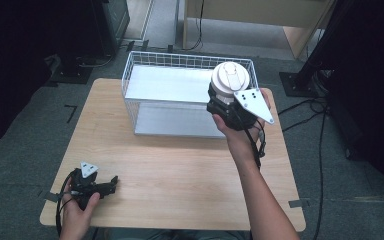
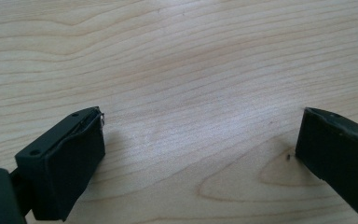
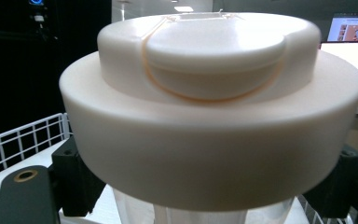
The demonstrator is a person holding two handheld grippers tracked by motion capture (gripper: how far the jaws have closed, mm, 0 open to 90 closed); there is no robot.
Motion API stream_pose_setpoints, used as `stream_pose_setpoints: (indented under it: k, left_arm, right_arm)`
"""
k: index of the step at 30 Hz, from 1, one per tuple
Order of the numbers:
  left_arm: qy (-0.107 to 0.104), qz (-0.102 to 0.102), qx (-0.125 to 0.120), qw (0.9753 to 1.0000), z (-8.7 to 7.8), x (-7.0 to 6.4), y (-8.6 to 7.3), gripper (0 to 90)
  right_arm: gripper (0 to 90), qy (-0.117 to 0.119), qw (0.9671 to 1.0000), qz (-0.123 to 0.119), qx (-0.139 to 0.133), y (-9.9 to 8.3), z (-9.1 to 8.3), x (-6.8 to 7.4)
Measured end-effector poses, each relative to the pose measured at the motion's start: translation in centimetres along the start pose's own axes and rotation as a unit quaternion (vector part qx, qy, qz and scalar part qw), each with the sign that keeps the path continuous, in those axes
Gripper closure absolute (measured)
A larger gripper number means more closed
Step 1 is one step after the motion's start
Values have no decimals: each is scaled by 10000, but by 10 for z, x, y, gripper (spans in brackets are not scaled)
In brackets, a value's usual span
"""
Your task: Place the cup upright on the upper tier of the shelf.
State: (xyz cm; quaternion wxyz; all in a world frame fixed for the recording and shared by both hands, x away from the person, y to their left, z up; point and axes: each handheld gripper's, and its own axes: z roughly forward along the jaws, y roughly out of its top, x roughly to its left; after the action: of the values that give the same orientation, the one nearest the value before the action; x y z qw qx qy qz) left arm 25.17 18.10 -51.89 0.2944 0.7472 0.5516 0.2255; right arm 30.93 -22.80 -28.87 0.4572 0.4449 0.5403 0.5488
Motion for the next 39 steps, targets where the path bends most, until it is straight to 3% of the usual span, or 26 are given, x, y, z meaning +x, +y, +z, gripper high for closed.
stream_pose_setpoints:
  k: [39]
  left_arm:
    - [0,-5,-2,10000,0,0,0,15]
  right_arm:
    - [157,-462,9984,142,308,4,98,-12]
